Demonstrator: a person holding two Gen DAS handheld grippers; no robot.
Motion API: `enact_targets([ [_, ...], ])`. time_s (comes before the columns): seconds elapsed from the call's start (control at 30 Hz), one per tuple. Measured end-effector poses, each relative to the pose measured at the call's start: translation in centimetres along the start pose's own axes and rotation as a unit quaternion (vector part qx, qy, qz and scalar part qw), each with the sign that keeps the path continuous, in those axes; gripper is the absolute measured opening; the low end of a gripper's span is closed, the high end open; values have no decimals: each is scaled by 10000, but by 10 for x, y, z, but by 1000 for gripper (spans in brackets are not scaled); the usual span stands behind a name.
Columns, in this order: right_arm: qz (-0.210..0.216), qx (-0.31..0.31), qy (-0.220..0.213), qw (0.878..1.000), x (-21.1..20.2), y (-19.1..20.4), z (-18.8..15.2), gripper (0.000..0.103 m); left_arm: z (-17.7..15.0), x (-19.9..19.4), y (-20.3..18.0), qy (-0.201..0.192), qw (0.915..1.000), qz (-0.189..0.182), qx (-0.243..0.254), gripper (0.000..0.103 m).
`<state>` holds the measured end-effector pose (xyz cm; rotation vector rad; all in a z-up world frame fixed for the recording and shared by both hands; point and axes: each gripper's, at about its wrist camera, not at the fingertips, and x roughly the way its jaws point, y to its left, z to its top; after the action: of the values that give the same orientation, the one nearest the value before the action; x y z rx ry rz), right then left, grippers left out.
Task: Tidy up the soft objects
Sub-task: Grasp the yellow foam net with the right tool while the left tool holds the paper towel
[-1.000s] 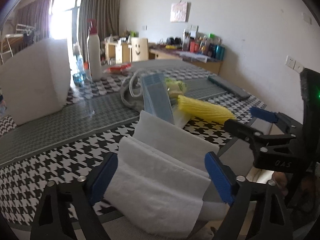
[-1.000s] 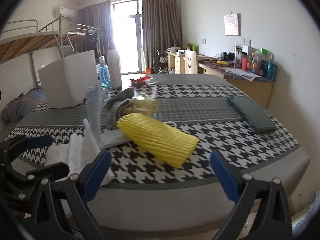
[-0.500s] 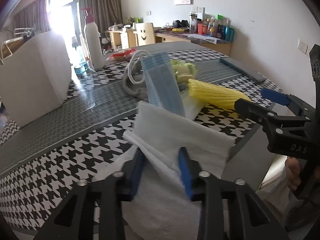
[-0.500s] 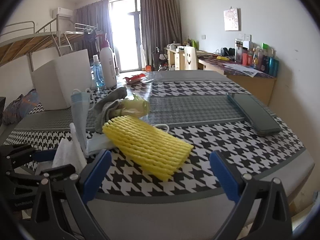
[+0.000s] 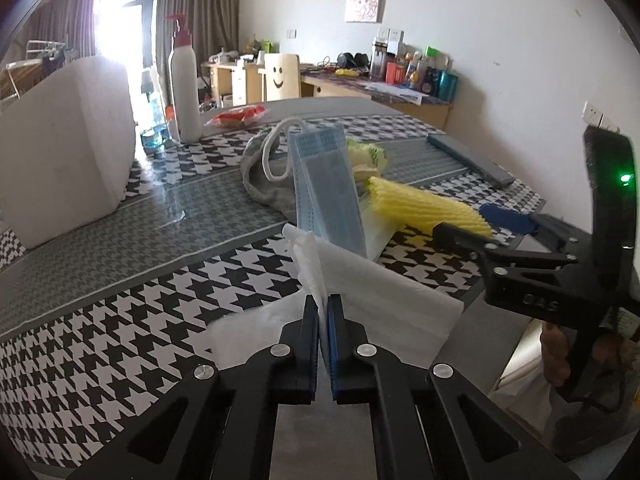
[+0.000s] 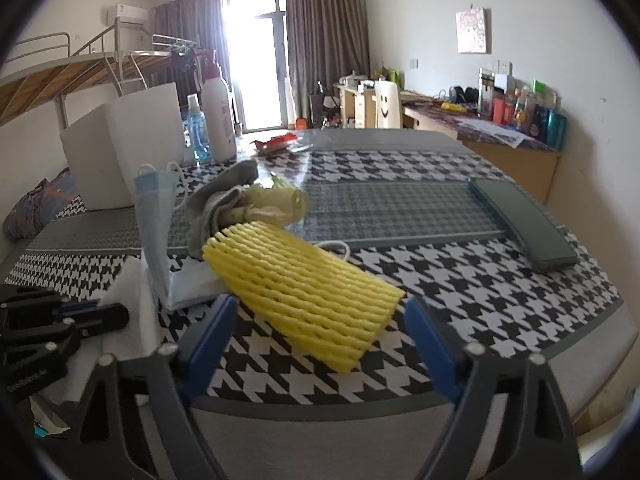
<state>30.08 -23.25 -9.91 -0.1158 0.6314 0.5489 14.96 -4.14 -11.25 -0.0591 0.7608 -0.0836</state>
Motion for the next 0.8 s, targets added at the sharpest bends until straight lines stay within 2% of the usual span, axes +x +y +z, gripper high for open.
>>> enact_targets([
  [0.27, 150, 179, 168, 9996, 2, -6, -4, 44, 2, -12, 10, -123, 9999, -14, -31, 4],
  [0.33, 187, 210, 187, 9994, 0, -6, -4, 30, 3, -14, 11, -162, 9999, -29, -39, 4],
  [0.43, 157, 197, 137, 9996, -4, -5, -2, 20, 6, -17, 13, -207, 9998, -23, -28, 4],
  [0.6, 105, 142, 28, 9998, -11, -3, 2, 11, 9, -21, 18, -278, 9996, -2, -64, 4],
  [0.8, 104, 71, -51, 9999, -16, -2, 2, 10, 12, -31, 22, -403, 9992, 16, -73, 4],
])
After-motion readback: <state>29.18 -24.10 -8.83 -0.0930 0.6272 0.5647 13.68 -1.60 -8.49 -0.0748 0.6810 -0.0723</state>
